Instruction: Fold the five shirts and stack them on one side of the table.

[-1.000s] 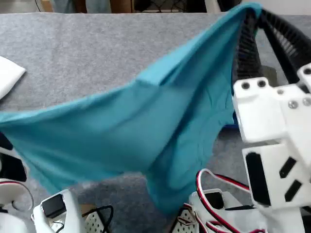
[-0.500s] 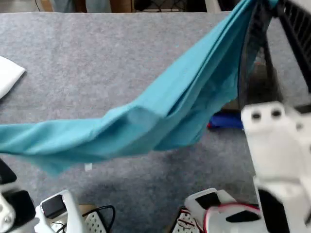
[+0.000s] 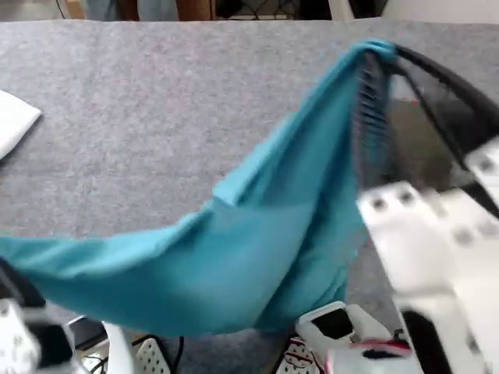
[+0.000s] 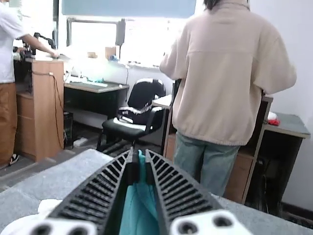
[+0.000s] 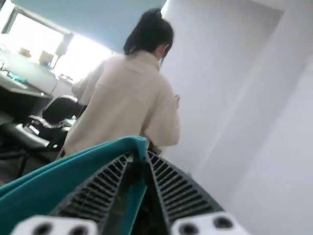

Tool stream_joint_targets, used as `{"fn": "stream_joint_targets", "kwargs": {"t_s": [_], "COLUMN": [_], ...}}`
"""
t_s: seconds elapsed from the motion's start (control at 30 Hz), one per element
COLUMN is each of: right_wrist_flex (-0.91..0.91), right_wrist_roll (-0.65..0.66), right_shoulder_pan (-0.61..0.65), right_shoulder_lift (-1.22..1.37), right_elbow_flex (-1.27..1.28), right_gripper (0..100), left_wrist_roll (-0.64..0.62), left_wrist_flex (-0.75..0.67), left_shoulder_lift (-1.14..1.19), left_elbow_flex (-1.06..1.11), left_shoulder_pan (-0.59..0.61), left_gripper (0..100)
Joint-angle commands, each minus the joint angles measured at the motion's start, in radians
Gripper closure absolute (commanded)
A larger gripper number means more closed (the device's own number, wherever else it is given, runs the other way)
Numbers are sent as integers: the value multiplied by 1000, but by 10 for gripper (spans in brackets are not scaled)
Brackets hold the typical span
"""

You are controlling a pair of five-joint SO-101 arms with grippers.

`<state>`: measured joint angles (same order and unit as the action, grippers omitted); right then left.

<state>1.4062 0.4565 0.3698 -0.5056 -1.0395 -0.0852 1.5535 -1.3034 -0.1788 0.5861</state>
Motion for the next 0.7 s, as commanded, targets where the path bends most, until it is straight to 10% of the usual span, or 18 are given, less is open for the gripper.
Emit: {"fn": "stream_joint_targets", "kwargs": {"t_s": [0.0,0.37,0.67], "right_wrist_flex": [21,-546,-873], "right_wrist_roll": [0,-8,-35], "right_shoulder_pan": [6,-87,-118], "right_shoulder_lift": [113,532,840], "right_elbow_flex": [44,387,377], "right_gripper": [984,984,984], "left_wrist_roll": [2,92,155], "left_wrist_flex": [-167,-1536,-1619], "left_shoulder_lift": [11,276,1045], "left_elbow_flex": [254,1168,627], "left_shoulder_pan": [1,-171,-160], "left_gripper": [971,970,971]}}
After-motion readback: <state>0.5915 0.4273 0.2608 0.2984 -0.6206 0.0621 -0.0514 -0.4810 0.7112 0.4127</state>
